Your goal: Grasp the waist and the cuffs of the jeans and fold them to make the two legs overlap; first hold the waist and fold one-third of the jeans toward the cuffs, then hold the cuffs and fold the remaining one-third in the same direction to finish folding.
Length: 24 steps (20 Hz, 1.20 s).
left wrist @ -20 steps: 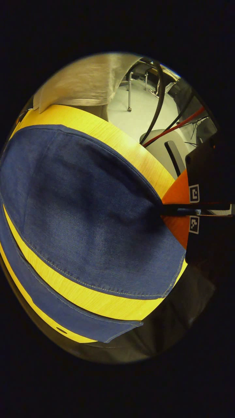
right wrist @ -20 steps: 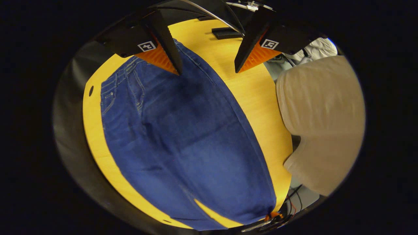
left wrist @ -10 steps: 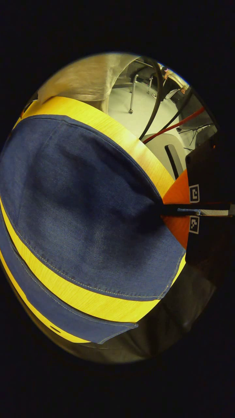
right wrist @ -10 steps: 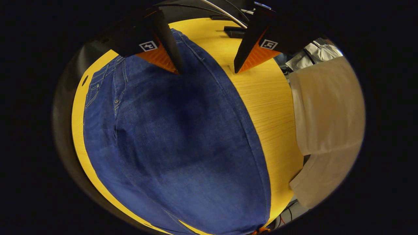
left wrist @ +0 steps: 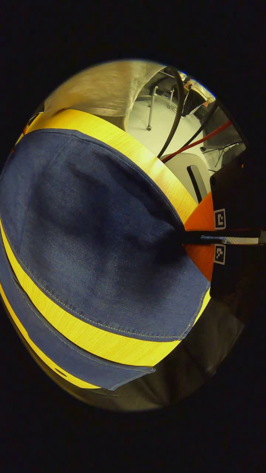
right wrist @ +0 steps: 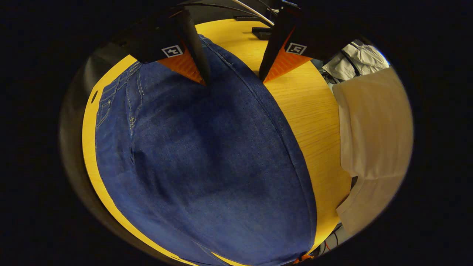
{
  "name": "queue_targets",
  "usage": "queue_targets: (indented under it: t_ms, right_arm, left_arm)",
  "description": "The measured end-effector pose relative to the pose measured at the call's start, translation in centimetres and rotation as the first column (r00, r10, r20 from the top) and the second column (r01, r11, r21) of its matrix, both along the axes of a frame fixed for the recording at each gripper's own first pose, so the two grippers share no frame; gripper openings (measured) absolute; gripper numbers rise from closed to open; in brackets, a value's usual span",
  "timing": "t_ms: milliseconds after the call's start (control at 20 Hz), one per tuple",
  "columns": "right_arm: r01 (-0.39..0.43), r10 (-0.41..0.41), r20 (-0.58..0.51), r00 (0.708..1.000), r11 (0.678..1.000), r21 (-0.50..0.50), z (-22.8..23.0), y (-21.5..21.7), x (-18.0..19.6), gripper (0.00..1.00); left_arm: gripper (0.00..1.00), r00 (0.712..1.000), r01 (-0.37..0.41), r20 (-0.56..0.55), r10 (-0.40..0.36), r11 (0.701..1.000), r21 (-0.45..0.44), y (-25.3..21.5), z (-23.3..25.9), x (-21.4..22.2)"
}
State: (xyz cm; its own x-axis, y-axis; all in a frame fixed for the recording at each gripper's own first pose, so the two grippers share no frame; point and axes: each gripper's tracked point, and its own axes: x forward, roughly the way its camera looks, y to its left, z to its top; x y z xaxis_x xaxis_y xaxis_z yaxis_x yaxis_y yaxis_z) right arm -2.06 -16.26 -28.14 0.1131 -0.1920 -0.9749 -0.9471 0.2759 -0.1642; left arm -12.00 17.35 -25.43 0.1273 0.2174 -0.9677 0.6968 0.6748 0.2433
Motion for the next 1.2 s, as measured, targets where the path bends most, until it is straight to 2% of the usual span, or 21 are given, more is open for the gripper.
queue_targets:
  t_ms: [50,150,200,350,400,450,550,750,1000,1100,1200]
  right_arm:
    - [0.02,-0.02,-0.001,1.0,1.0,-0.007,0.1,0.0,0.0,0.83]
    - [0.06,-0.06,-0.003,0.998,0.998,-0.021,0.2,0.7,0.3,0.74]
    - [0.085,-0.085,0.0,0.996,0.996,-0.024,0.3,0.8,0.4,0.74]
    - [0.157,-0.157,0.009,0.987,0.987,-0.012,0.5,1.0,1.5,0.48]
    - [0.176,-0.176,0.016,0.984,0.984,-0.009,0.7,0.9,1.9,0.46]
    - [0.187,-0.187,0.02,0.982,0.982,-0.013,0.9,0.9,2.3,0.47]
    - [0.18,-0.179,0.027,0.983,0.984,-0.02,0.8,1.0,2.0,0.45]
    - [0.227,-0.226,0.05,0.973,0.974,-0.006,0.9,1.5,2.8,0.25]
    - [0.348,-0.351,0.091,0.932,0.936,0.053,1.2,1.3,3.2,0.17]
    - [0.392,-0.403,0.135,0.905,0.915,0.097,0.9,1.0,3.6,0.03]
    - [0.431,-0.451,0.183,0.873,0.891,0.14,0.7,0.8,3.7,0.05]
  left_arm:
    - [0.0,1.0,-0.001,0.002,0.001,1.0,-0.006,0.1,0.0,0.0]
    - [0.0,1.0,-0.012,0.009,0.012,1.0,-0.024,0.1,0.0,0.0]
    - [0.0,1.0,-0.02,0.012,0.02,0.999,-0.035,0.1,0.0,0.1]
    - [0.0,0.999,-0.028,0.017,0.029,0.998,-0.057,0.0,-0.1,0.1]
    - [0.0,1.0,-0.024,0.016,0.025,0.998,-0.059,0.0,-0.1,0.1]
    - [0.0,1.0,-0.019,0.016,0.02,0.998,-0.06,0.0,-0.1,0.1]
    - [0.0,1.0,-0.013,0.017,0.014,0.998,-0.065,0.0,-0.2,0.1]
    - [0.0,0.999,-0.025,0.033,0.028,0.996,-0.085,-0.2,-0.2,0.1]
    - [0.0,0.996,-0.039,0.076,0.047,0.994,-0.098,-0.3,-0.4,0.2]
    - [0.0,0.99,-0.075,0.107,0.089,0.989,-0.128,-0.3,-0.4,0.1]
    - [0.0,0.979,-0.111,0.155,0.136,0.981,-0.16,-0.4,-0.4,0.2]
